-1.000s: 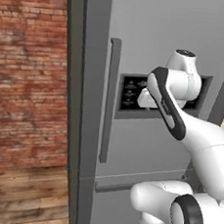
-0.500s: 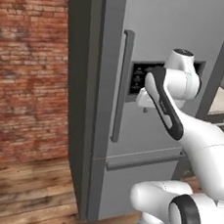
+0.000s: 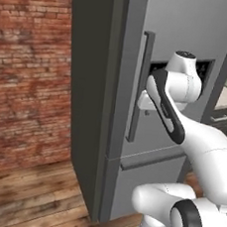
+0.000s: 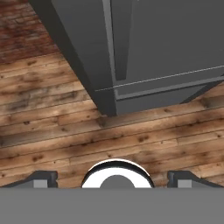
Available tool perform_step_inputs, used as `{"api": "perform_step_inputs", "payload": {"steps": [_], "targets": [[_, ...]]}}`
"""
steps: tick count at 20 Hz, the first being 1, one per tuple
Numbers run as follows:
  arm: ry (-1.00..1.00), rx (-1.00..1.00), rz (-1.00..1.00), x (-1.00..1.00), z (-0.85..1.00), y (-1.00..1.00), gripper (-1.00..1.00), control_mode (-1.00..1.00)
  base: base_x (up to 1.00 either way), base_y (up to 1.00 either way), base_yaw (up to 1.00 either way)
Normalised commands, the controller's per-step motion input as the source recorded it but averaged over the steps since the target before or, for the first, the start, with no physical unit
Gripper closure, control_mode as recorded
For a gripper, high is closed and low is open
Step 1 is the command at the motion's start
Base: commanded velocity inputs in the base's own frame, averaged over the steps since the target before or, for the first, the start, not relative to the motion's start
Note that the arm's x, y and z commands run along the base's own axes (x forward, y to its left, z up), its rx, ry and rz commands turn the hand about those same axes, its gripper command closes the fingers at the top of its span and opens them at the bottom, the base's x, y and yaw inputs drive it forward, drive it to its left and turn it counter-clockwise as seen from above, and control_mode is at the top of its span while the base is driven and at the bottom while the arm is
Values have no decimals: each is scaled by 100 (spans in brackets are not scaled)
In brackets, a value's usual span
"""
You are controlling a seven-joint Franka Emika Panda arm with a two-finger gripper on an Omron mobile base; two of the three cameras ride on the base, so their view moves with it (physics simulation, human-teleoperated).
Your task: Gather the lemon and bell pepper from the fridge and place them on a tray on the dining counter. Then gather the fish and steak from the fridge and place them on the other tray.
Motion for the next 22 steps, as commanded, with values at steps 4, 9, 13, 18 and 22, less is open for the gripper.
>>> {"api": "perform_step_inputs", "payload": {"steps": [4,9,13,18,22], "targets": [[0,0,0,0,0,0,-100,100,9,52,-26],[0,0,0,0,0,0,-100,100,10,63,-26],[0,0,0,0,0,0,-100,100,17,54,-24],[0,0,0,0,0,0,-100,100,31,57,-22],[0,0,0,0,0,0,-100,100,21,47,-21]]}}
